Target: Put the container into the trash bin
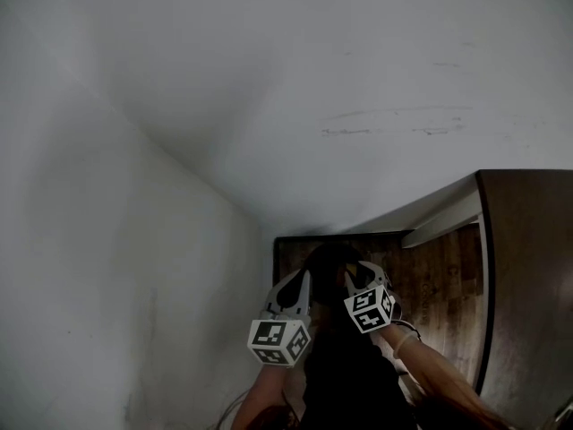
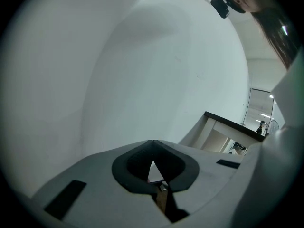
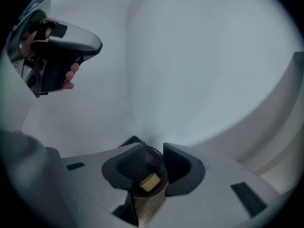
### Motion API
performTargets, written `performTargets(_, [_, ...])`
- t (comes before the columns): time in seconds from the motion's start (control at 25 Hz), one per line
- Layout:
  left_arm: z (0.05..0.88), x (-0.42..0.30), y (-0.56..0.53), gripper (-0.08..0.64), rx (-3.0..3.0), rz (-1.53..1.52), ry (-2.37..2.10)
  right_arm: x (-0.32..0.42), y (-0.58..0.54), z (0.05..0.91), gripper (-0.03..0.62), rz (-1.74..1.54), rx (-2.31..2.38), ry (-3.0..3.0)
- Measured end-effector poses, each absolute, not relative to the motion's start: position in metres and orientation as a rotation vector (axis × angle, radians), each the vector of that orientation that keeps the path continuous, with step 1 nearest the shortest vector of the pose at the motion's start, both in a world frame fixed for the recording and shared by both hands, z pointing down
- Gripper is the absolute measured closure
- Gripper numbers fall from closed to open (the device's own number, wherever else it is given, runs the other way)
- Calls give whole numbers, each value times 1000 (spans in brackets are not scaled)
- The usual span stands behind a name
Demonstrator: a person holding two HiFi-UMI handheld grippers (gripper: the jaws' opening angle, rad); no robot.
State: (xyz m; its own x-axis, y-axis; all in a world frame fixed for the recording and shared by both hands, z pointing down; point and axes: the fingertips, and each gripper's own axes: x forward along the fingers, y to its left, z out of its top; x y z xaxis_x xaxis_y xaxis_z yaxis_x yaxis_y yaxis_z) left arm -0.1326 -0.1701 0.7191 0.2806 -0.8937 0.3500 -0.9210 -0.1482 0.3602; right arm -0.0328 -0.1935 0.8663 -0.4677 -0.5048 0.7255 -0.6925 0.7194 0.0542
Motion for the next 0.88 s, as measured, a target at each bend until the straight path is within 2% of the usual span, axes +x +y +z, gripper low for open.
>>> performTargets(0.88, [581,-133,-163,540,2024,127,-1655,-22,-178,705,503,368,976,-2172])
